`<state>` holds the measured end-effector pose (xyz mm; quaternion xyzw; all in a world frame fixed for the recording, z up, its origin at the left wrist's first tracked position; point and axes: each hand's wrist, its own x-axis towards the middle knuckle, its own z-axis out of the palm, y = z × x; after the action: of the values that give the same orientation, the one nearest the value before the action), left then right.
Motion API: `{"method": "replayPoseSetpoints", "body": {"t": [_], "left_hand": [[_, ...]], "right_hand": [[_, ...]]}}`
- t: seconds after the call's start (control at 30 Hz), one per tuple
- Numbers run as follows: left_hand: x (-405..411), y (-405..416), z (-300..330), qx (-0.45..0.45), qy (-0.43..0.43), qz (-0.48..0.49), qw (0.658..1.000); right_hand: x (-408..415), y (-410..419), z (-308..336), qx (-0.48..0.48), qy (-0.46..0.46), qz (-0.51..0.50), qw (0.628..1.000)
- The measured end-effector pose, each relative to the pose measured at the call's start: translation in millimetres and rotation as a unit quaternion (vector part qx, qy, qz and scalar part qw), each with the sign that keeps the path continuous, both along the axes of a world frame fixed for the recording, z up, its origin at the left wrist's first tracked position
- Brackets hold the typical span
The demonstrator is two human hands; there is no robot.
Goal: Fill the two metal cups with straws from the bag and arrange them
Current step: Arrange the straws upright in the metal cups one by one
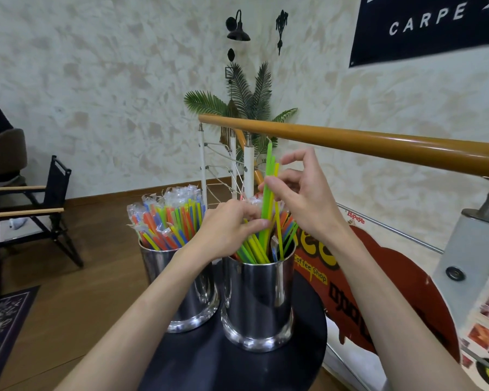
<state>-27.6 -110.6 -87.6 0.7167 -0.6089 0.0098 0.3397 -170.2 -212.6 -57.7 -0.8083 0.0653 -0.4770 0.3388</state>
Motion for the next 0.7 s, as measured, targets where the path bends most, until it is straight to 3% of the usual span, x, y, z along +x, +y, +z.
{"method": "replayPoseSetpoints", "body": {"t": [0.33,0.5,0.7], "left_hand": [[3,-4,0,-0.047,0.042,-0.007,0.998],[1,-3,5,-0.082,0.053,-0.001,0.995],[-8,4,11,-0.079,0.019,-0.028,0.996]], "right_hand": [[-14,-7,-9,-0.020,0.150,-0.001,0.988],[-18,-9,-4,-0.191,0.071,-0.090,0.975],[-13,-6,-4,-0.287,0.136,-0.094,0.943]]}}
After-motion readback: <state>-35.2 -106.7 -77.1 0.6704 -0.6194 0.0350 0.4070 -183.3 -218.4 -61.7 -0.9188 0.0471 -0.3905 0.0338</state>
